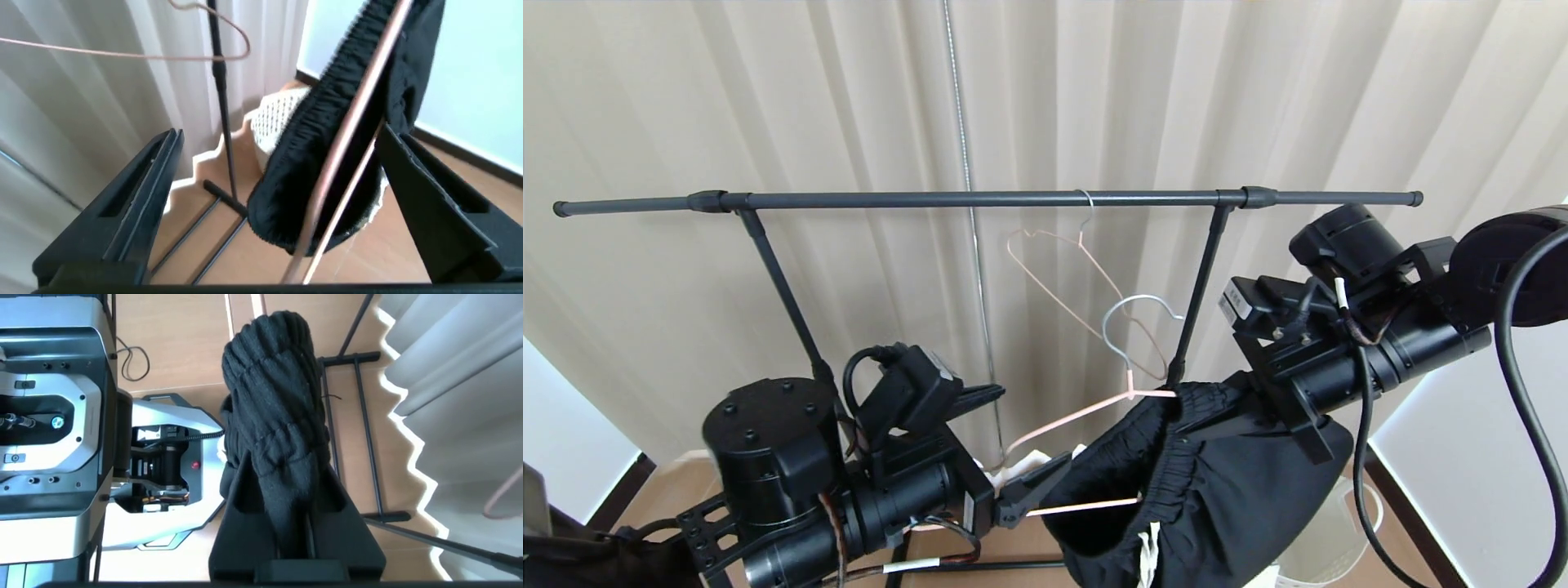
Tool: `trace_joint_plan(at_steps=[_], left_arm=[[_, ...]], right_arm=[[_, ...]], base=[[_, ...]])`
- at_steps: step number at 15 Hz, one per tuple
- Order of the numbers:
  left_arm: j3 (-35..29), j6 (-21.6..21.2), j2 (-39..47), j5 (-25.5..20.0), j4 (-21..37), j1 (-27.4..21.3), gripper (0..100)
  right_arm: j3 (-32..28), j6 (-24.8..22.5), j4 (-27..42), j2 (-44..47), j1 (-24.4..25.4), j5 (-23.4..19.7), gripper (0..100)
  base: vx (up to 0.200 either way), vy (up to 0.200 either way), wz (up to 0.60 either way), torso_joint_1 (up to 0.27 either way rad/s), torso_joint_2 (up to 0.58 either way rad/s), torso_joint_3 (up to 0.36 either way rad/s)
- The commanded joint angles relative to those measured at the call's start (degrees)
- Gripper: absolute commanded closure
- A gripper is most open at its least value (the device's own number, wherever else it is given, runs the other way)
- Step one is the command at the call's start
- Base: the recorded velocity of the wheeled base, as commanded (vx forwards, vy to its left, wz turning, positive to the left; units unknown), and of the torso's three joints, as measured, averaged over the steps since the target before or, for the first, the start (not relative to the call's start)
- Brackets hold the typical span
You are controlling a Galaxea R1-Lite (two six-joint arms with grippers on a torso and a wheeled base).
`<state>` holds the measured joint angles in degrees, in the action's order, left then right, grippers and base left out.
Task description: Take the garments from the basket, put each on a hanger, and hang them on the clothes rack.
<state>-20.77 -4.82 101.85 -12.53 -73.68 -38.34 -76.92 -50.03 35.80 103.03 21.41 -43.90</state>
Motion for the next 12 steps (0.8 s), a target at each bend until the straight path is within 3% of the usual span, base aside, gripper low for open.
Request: trace_joint_plan(at_steps=[1, 5, 8, 12], left_arm=[[2.32, 1.56, -1.92, 0.05, -2.26, 1.07, 0], [8.20, 7.19, -7.99, -0.04, -3.75, 7.31, 0], [9.61, 17.03, -8.78, 0.14, -4.28, 12.59, 0], [8.47, 20.99, -7.28, 0.58, 4.16, 13.64, 0]], right_arm=[[0.11, 0.11, -0.03, -1.35, -0.40, -0.05, 100], [-0.33, 2.13, -0.47, -3.28, -0.31, 2.94, 100], [-0.86, 4.24, -3.64, -4.25, 0.39, 9.27, 100], [0.11, 11.45, -15.85, -4.51, 7.16, 29.66, 100]], base=[[0.000, 0.000, 0.00, 0.000, 0.00, 0.000], [0.000, 0.000, 0.00, 0.000, 0.00, 0.000], [0.000, 0.000, 0.00, 0.000, 0.00, 0.000], [0.000, 0.000, 0.00, 0.000, 0.00, 0.000]])
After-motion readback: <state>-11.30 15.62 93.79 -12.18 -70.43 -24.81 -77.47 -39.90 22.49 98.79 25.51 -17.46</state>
